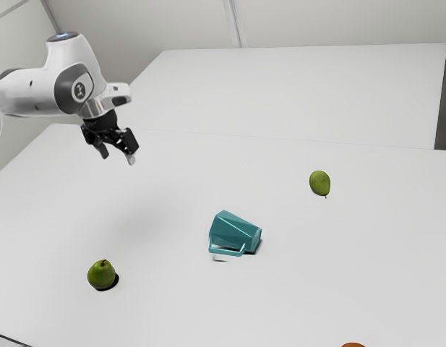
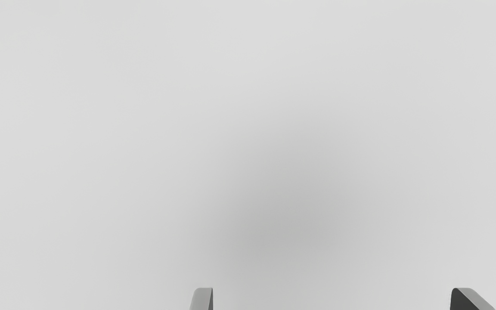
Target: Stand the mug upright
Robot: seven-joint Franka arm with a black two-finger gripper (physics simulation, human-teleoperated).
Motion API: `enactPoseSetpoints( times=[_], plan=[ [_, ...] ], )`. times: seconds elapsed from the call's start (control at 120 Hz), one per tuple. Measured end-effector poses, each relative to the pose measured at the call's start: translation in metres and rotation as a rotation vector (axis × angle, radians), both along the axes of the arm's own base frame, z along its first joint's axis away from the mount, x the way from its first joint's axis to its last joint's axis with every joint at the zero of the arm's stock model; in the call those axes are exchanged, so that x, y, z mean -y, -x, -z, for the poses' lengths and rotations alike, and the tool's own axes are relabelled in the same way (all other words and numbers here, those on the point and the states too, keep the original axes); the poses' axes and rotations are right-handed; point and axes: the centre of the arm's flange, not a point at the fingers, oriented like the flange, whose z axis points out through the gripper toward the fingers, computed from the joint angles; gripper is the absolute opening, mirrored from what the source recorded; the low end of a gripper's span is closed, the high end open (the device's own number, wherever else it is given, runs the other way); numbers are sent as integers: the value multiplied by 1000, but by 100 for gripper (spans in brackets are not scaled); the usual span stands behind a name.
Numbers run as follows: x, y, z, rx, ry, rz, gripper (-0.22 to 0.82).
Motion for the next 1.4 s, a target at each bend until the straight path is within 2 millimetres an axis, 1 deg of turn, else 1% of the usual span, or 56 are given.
enactPoseSetpoints(
  times=[0.117,0.167,0.35,0.4,0.483,0.625,0.817,0.908,0.975,1.025,1.158,1.325,1.4],
  plan=[
    [7,14,-3,13,24,-4,60],
    [10,19,1,13,69,-24,60],
    [24,36,47,-46,316,-149,60],
    [27,39,56,-60,374,-175,60],
    [28,38,74,-88,443,-212,60],
    [30,39,98,-125,524,-255,60],
    [55,33,127,-165,613,-258,60],
    [62,31,135,-170,643,-254,60],
    [73,29,140,-175,666,-244,60],
    [81,28,142,-176,683,-235,60],
    [93,26,147,-176,710,-215,60],
    [121,22,159,-183,753,-181,60],
    [132,18,159,-174,770,-163,60]
  ],
)
